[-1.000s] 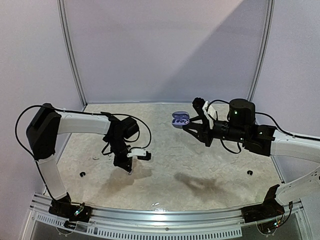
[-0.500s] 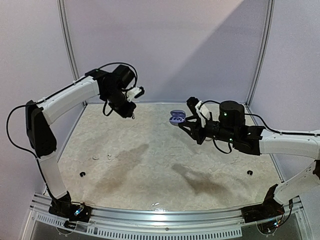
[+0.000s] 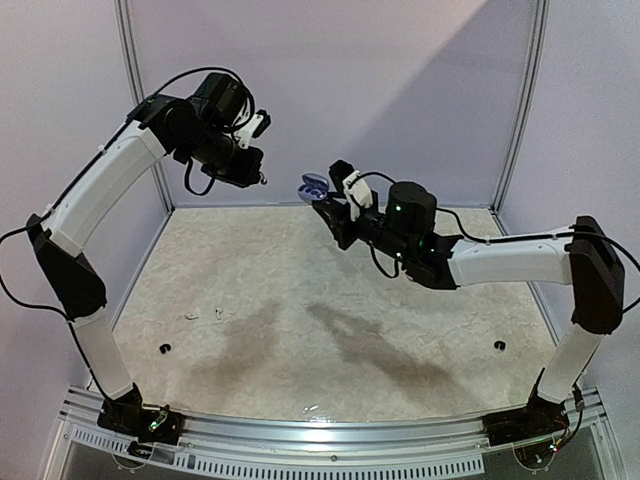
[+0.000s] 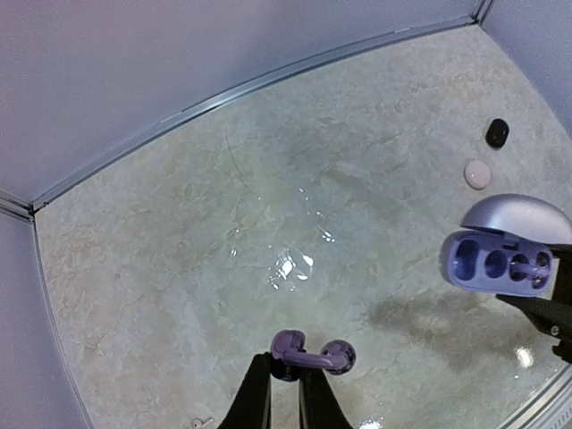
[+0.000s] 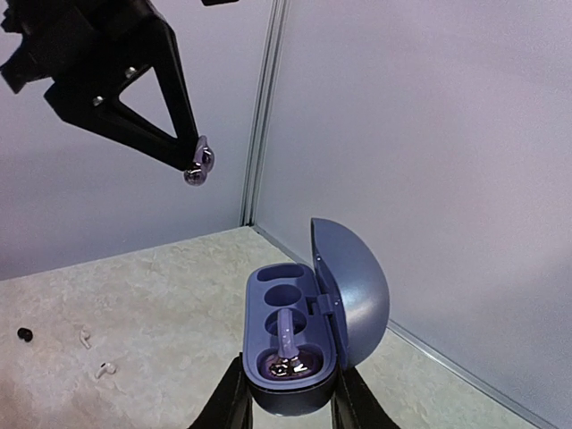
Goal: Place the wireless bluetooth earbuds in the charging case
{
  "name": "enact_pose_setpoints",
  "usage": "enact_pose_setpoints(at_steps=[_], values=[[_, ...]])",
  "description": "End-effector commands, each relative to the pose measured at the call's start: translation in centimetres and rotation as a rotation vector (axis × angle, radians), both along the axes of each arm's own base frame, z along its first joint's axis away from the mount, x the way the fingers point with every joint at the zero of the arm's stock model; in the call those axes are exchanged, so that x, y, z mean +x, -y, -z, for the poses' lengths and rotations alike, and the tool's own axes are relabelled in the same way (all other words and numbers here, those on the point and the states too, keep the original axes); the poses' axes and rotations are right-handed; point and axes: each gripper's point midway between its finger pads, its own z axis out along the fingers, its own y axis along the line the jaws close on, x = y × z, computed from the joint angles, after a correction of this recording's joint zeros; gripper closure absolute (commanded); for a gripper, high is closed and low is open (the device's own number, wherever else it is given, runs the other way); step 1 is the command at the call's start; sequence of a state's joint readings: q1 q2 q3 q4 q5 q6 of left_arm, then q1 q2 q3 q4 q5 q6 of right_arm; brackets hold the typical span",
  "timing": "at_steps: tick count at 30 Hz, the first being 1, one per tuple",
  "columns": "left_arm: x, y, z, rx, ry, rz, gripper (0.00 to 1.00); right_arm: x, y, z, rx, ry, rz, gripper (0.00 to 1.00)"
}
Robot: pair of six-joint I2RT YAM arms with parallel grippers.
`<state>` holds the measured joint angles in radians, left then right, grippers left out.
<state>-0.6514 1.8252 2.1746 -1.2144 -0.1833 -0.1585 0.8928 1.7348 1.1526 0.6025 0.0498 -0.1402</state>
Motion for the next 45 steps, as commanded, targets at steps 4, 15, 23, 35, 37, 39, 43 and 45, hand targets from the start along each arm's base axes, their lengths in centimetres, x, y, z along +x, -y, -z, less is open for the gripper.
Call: enact_pose_setpoints(at_steps=[4, 15, 23, 35, 37, 39, 43, 45], values=[[-1.2, 1.0, -2.9, -0.101, 0.029, 0.004, 1.0, 1.8, -3.0, -2.3, 0.06, 0.06, 0.021, 1.0], [-1.0, 4.5, -5.0, -0.161, 0.105, 0.085, 1.0, 1.9, -4.6, -2.2, 0.056, 0.066, -0.006, 1.0], [-0.3, 5.7, -2.7, -0.146, 0.083, 0.098, 1.0, 1.7, -4.7, -2.7, 0.068, 0.073, -0.015, 1.0], [0.4, 5.6, -1.2, -0.092, 0.089, 0.09, 1.0, 1.3, -4.6, -3.6, 0.075, 0.093, -0.015, 1.0], [0.3, 5.5, -1.0, -0.086, 0.084, 0.091, 1.0, 1.3, -4.6, -4.0, 0.083, 0.095, -0.016, 1.0], [0.3, 5.5, -0.9, -0.084, 0.082, 0.091, 1.0, 1.4, -4.7, -4.3, 0.091, 0.091, -0.019, 1.0], [0.6, 5.6, -0.9, -0.077, 0.096, 0.094, 1.0, 1.2, -4.9, -4.5, 0.105, 0.089, -0.037, 1.0], [0.6, 5.6, -0.9, -0.072, 0.099, 0.099, 1.0, 1.1, -4.9, -4.4, 0.105, 0.089, -0.041, 1.0]])
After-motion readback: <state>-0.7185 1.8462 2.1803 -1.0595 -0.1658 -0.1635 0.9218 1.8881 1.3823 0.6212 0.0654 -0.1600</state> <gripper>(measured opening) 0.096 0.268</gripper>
